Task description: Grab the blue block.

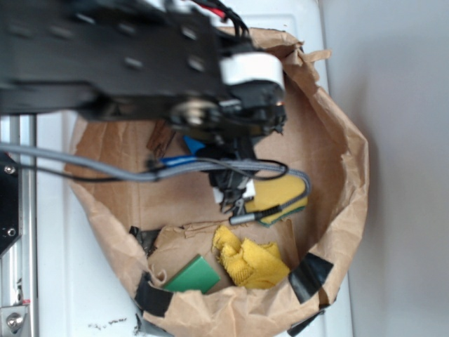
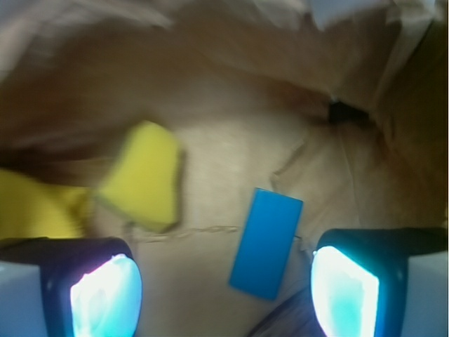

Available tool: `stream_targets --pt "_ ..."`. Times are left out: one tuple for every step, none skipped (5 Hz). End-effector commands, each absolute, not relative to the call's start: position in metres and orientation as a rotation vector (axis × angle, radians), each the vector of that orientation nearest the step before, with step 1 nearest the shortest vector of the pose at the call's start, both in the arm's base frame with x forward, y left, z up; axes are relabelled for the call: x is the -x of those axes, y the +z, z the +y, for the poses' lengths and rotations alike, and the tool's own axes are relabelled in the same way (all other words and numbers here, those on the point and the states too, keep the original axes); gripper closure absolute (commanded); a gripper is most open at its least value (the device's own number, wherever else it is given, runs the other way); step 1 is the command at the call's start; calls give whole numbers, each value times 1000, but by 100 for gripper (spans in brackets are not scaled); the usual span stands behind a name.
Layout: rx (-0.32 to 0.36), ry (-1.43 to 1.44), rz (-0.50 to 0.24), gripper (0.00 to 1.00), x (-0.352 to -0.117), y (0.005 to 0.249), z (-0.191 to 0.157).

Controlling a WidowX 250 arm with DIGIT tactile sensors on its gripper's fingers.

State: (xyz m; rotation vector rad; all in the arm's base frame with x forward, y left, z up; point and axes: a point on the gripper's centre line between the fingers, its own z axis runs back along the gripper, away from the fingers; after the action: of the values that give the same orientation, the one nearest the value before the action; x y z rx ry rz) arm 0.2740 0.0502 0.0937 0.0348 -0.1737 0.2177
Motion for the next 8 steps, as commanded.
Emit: stream_targets --pt "-46 217 -239 0 -284 113 56" --pt "-46 217 -239 0 -284 113 56" --pt "1 274 -213 0 -281 96 68" --pt "66 267 -210 0 -269 97 77" --pt "97 241 -233 0 -261 99 81" --pt "94 208 -244 0 -261 85 79" --pt "55 204 -251 0 -270 63 68" --pt "31 225 -259 0 -282 55 57"
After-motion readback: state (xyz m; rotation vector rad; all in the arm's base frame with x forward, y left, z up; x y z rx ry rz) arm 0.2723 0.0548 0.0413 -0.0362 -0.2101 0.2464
